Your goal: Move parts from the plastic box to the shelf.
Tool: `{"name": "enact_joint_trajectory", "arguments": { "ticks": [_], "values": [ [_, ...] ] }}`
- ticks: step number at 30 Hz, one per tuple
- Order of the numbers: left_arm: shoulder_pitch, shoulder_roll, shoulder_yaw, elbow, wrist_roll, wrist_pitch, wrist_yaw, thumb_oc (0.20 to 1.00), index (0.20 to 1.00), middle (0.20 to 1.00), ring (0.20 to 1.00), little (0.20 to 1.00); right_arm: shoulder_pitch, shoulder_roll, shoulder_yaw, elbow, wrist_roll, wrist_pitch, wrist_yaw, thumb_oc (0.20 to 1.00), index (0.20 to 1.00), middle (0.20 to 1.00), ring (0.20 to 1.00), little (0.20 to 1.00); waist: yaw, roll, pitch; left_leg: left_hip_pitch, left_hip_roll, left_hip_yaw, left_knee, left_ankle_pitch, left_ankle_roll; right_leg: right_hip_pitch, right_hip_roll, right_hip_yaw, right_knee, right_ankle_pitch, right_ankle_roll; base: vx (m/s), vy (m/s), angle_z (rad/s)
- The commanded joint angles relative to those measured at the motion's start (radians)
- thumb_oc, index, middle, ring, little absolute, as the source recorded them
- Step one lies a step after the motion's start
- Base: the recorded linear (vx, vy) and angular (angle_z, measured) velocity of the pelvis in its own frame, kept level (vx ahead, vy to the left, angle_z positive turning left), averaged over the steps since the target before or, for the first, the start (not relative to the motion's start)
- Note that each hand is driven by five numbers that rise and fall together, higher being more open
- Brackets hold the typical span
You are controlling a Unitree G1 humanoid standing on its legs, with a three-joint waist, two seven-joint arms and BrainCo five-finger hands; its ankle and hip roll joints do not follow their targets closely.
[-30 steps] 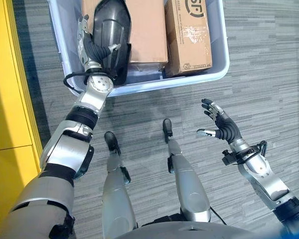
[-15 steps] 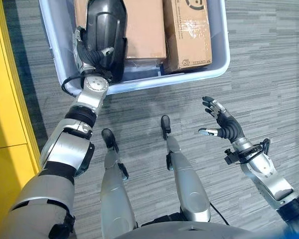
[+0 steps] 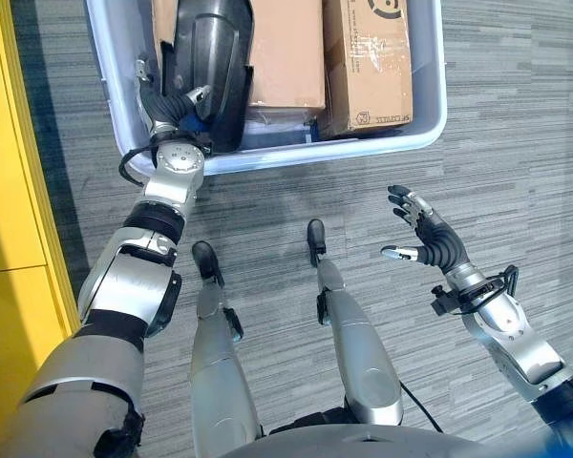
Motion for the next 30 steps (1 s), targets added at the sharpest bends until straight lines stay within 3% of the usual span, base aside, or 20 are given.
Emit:
{"name": "enact_joint_trajectory", "arguments": {
  "ticks": [1,15,28,29,30],
  "values": [
    [0.008,0.037,0.076,0.034,-0.012,-0.028,0.004,1.0,1.0,1.0,1.0,1.0,0.014,-0.032,-0.033,-0.04,0.019,-0.041,-0.007,1.0,1.0,1.0,1.0,1.0,0.011,-0.013,0.004,0.008,0.029,-0.048,0.098,-0.109,-0.008,0.023,-0.083,0.03,0.16,-0.101,0.056,0.0,0.0,0.0],
    [-0.074,0.058,0.015,0.223,0.071,0.065,-0.099,1.0,1.0,1.0,1.0,1.0,0.014,-0.052,-0.058,-0.046,0.028,-0.026,0.027,1.0,1.0,1.0,1.0,1.0,-0.005,-0.018,0.014,-0.029,0.028,-0.05,0.114,-0.11,-0.008,-0.006,-0.084,0.034,0.166,-0.097,0.057,0.0,0.0,0.0],
    [-0.1,0.091,0.003,0.3,0.1,0.096,-0.129,1.0,1.0,1.0,1.0,1.0,0.022,-0.04,-0.068,-0.051,0.049,-0.026,0.045,1.0,1.0,1.0,1.0,1.0,-0.015,-0.028,0.029,-0.087,0.031,-0.056,0.134,-0.108,-0.006,-0.052,-0.08,0.032,0.177,-0.094,0.059,0.0,0.0,0.0],
    [-0.097,0.093,0.005,0.3,0.099,0.097,-0.128,0.812,0.812,0.812,0.812,0.812,0.023,-0.039,-0.068,-0.051,0.047,-0.027,0.045,1.0,1.0,1.0,1.0,1.0,-0.015,-0.028,0.031,-0.089,0.031,-0.057,0.134,-0.109,-0.006,-0.054,-0.08,0.032,0.177,-0.093,0.059,0.0,0.0,0.0],
    [-0.094,0.096,0.009,0.301,0.097,0.096,-0.129,0.2,0.2,0.2,0.2,0.2,0.024,-0.037,-0.067,-0.048,0.049,-0.026,0.045,1.0,1.0,1.0,1.0,1.0,-0.015,-0.029,0.032,-0.092,0.031,-0.058,0.135,-0.109,-0.005,-0.057,-0.079,0.032,0.177,-0.093,0.06,0.0,0.0,0.0]
  ]
}}
